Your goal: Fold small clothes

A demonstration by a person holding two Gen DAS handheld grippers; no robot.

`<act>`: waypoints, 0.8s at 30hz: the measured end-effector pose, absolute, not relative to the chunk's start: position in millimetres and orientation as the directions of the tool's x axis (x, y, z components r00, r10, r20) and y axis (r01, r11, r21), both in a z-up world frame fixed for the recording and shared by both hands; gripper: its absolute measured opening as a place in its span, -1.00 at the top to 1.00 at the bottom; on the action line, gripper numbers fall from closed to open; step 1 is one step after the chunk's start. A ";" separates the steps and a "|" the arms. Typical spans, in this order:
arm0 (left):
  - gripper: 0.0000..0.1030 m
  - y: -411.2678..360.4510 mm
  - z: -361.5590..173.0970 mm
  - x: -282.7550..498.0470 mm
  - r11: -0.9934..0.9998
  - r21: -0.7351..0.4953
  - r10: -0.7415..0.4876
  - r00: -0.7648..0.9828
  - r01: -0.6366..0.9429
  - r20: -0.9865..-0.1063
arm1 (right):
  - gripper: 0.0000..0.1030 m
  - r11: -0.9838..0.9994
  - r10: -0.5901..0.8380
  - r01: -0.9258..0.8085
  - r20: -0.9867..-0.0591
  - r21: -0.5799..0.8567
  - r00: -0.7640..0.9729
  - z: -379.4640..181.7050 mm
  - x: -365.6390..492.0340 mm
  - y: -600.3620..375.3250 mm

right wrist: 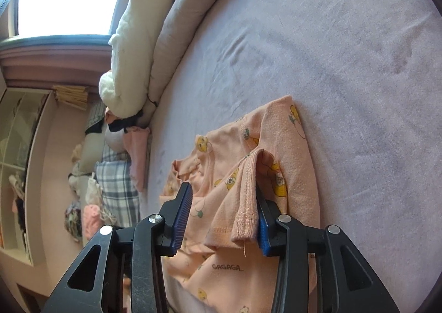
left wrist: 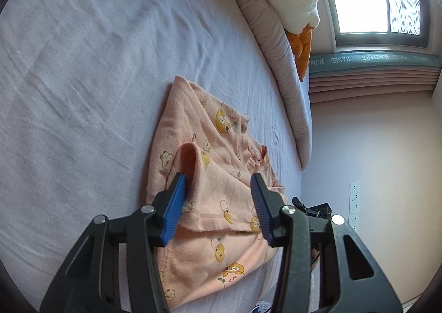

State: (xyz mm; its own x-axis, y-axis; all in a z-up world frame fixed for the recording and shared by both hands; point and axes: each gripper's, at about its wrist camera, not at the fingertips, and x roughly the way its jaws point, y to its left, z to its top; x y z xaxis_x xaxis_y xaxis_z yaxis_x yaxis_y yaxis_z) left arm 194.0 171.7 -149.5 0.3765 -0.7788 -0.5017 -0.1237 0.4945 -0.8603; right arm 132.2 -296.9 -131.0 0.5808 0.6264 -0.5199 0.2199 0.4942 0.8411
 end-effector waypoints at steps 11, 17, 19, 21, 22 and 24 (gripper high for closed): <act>0.23 146.3 -149.7 198.0 0.521 -0.848 -0.802 0.288 -0.092 -0.524 | 0.19 0.514 0.653 0.200 -0.532 0.834 0.539 -131.4 133.6 -285.2; 0.98 150.1 -151.6 203.1 0.487 -0.866 -0.798 0.348 -0.110 -0.493 | 0.86 0.578 0.605 0.170 -0.560 0.798 0.566 -123.1 134.7 -284.1; 0.98 154.3 -148.7 208.6 0.469 -0.873 -0.782 0.396 -0.135 -0.481 | 0.89 0.595 0.594 0.137 -0.548 0.792 0.589 -115.2 137.5 -282.5; 0.96 160.6 -143.2 215.7 0.422 -0.895 -0.769 0.465 -0.146 -0.438 | 0.89 0.607 0.580 0.120 -0.541 0.786 0.609 -108.0 144.2 -281.0; 0.96 163.8 -140.7 219.2 0.400 -0.904 -0.759 0.498 -0.152 -0.419 | 0.89 0.601 0.579 0.121 -0.534 0.790 0.616 -106.4 149.1 -281.3; 0.95 163.5 -139.5 229.0 0.358 -0.920 -0.766 0.512 -0.161 -0.388 | 0.89 0.582 0.581 0.138 -0.528 0.802 0.620 -107.4 160.7 -283.0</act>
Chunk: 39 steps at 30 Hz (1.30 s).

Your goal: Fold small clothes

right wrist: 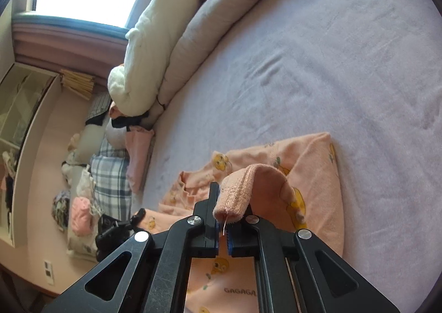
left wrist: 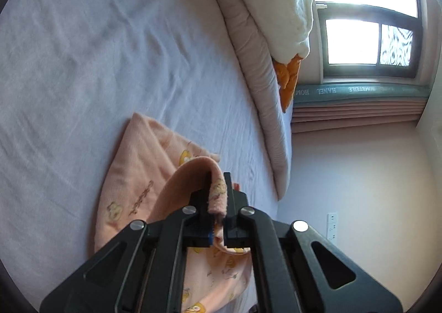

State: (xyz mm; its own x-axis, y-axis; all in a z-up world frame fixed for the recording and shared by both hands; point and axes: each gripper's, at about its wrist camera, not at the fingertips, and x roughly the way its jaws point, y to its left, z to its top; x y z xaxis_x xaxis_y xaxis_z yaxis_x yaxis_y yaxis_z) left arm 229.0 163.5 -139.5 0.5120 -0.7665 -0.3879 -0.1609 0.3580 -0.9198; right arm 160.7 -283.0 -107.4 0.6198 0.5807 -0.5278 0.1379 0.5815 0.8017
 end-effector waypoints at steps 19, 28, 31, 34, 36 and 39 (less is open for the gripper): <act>0.58 176.1 -155.3 292.6 0.317 -0.862 -0.666 0.555 -0.395 -0.499 | 0.37 0.292 0.589 0.366 -0.467 0.884 0.659 -142.6 207.7 -320.3; 0.57 186.0 -124.3 265.6 0.641 -0.720 -0.558 0.483 -0.267 -0.675 | 0.37 0.437 0.503 0.348 -0.546 0.830 0.670 -128.9 174.2 -334.1; 0.57 183.6 -127.1 241.6 0.672 -0.717 -0.596 0.439 -0.187 -0.673 | 0.37 0.551 0.510 0.270 -0.574 0.790 0.641 -118.6 163.4 -323.5; 0.57 182.1 -127.6 214.4 0.680 -0.723 -0.624 0.418 -0.125 -0.660 | 0.37 0.678 0.523 0.117 -0.588 0.726 0.618 -99.6 161.2 -295.1; 0.57 177.4 -127.2 199.6 0.668 -0.739 -0.653 0.406 -0.087 -0.639 | 0.37 0.705 0.597 -0.018 -0.580 0.709 0.555 -91.3 164.2 -260.8; 0.57 172.1 -128.4 179.4 0.660 -0.750 -0.681 0.381 -0.049 -0.625 | 0.37 0.697 0.697 -0.171 -0.601 0.696 0.391 -96.0 179.6 -195.8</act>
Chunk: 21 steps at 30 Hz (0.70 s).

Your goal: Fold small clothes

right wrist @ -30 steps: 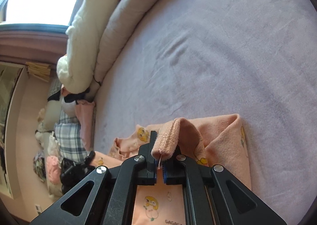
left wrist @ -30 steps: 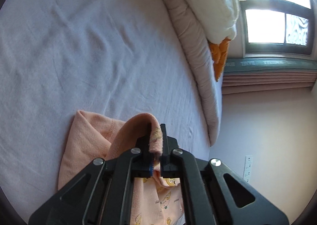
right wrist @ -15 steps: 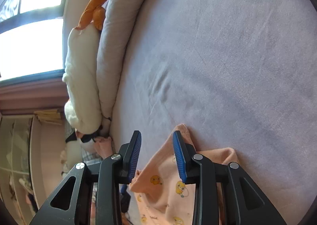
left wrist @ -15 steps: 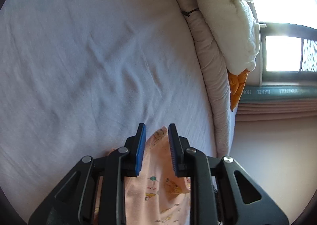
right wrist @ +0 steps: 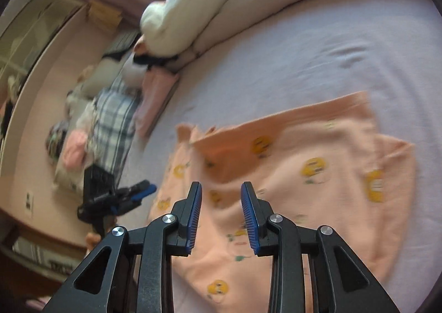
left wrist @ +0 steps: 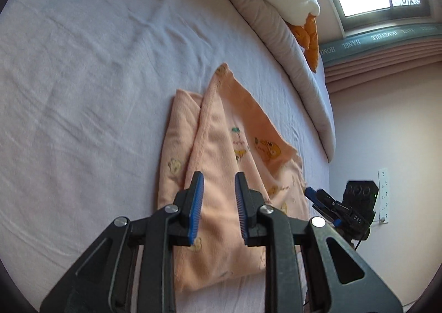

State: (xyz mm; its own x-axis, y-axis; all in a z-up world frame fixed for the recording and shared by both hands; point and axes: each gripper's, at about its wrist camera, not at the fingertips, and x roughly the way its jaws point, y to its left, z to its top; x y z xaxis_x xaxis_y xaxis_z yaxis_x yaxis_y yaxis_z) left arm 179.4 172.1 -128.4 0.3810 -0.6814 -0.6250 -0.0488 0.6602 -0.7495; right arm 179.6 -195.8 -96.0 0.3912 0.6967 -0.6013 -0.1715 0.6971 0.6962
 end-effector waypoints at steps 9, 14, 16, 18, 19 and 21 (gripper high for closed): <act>0.38 166.9 -129.8 147.9 0.669 -0.743 -0.701 0.335 0.003 -0.629 | 0.47 0.777 0.520 0.072 -0.703 0.625 0.486 -123.0 268.8 -159.3; 0.35 179.8 -132.0 138.8 0.671 -0.742 -0.696 0.353 0.007 -0.626 | 0.47 0.742 0.532 0.030 -0.614 0.670 0.583 -90.3 223.8 -197.5; 0.29 181.9 -134.2 140.7 0.667 -0.745 -0.694 0.362 -0.003 -0.622 | 0.43 0.772 0.516 0.001 -0.626 0.636 0.585 -83.4 190.8 -210.0; 0.24 186.7 -136.0 134.8 0.651 -0.759 -0.700 0.373 -0.016 -0.609 | 0.29 0.783 0.508 -0.004 -0.636 0.622 0.581 -81.2 157.5 -223.8; 0.24 189.0 -135.8 131.8 0.643 -0.766 -0.704 0.380 -0.018 -0.600 | 0.19 0.784 0.501 0.004 -0.637 0.621 0.586 -81.8 137.7 -234.3; 0.16 190.8 -133.4 129.7 0.636 -0.771 -0.707 0.388 -0.016 -0.591 | 0.17 0.786 0.471 0.042 -0.641 0.617 0.606 -84.0 108.1 -252.1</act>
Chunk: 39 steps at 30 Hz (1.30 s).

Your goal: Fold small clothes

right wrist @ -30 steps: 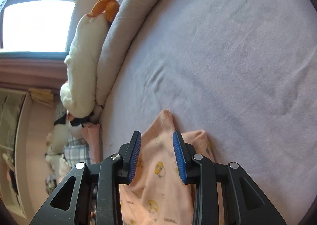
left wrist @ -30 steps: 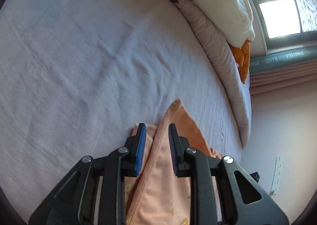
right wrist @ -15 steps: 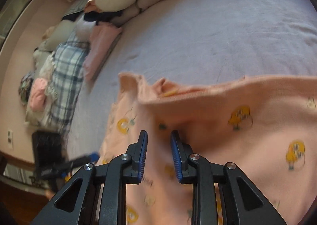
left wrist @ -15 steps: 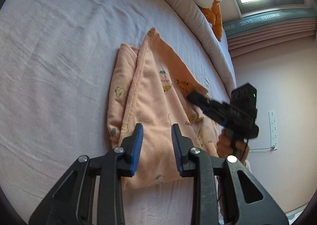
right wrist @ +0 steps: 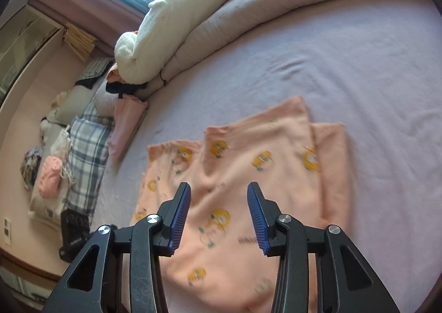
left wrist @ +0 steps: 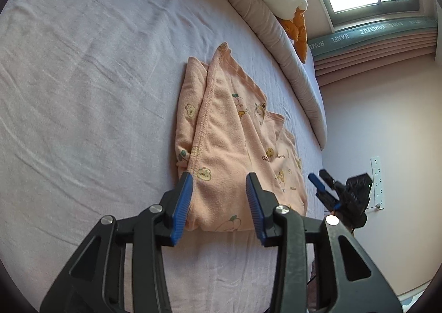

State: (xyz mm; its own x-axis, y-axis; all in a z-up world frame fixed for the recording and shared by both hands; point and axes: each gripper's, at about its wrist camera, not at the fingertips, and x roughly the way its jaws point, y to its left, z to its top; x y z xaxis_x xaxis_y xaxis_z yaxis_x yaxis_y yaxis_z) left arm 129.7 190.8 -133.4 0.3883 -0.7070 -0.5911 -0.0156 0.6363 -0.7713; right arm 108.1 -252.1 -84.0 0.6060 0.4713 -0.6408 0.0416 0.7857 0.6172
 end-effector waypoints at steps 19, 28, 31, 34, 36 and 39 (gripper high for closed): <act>0.88 159.4 -142.1 132.2 0.663 -0.749 -0.706 0.342 0.010 -0.620 | 0.28 0.772 0.456 0.096 -0.653 0.628 0.605 -117.6 54.8 -253.4; 0.91 174.4 -134.4 119.0 0.779 -0.626 -0.562 0.405 -0.036 -0.721 | 0.85 0.812 0.365 0.174 -0.718 0.557 0.592 -121.2 39.7 -250.1; 0.97 178.9 -146.6 115.4 0.812 -0.582 -0.529 0.369 -0.041 -0.764 | 0.85 0.830 0.382 0.173 -0.765 0.531 0.519 -134.7 37.3 -244.6; 1.00 183.5 -153.9 113.1 0.802 -0.594 -0.541 0.354 -0.056 -0.763 | 0.85 0.808 0.364 0.231 -0.767 0.542 0.529 -141.8 38.2 -257.2; 0.98 187.8 -146.6 111.9 0.784 -0.619 -0.558 0.374 -0.056 -0.741 | 0.70 0.793 0.317 0.282 -0.761 0.540 0.566 -134.4 33.4 -269.7; 0.98 187.9 -128.7 114.4 0.785 -0.618 -0.553 0.410 -0.035 -0.725 | 0.59 0.842 0.179 0.316 -0.778 0.438 0.603 -113.9 27.6 -280.6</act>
